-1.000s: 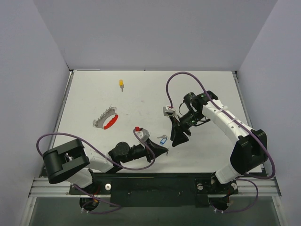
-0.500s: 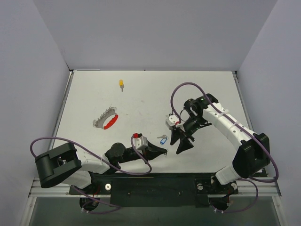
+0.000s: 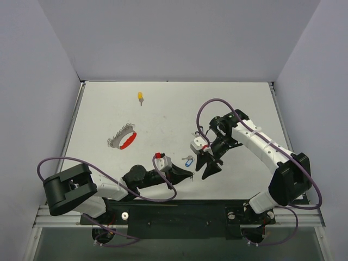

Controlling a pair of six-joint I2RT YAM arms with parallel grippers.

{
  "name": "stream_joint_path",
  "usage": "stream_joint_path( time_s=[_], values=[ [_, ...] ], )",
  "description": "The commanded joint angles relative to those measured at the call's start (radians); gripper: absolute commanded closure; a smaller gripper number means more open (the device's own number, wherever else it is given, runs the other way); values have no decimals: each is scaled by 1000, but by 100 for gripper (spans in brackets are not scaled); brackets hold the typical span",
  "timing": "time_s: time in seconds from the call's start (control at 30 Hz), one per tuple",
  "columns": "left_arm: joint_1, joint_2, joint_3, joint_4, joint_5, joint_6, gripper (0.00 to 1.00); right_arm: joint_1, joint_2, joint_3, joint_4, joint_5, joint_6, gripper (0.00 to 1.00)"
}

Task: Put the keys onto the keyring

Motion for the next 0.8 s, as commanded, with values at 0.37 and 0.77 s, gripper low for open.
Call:
stream_joint_path(
  time_s=[0.37,0.77],
  values=[
    [-18,-19,42,353,-102,-69,100,7,21,29,-30,-46,193,66],
    [-18,-18,54,346,-70,-122,100,-10,38,52,69,2,368,65]
  ],
)
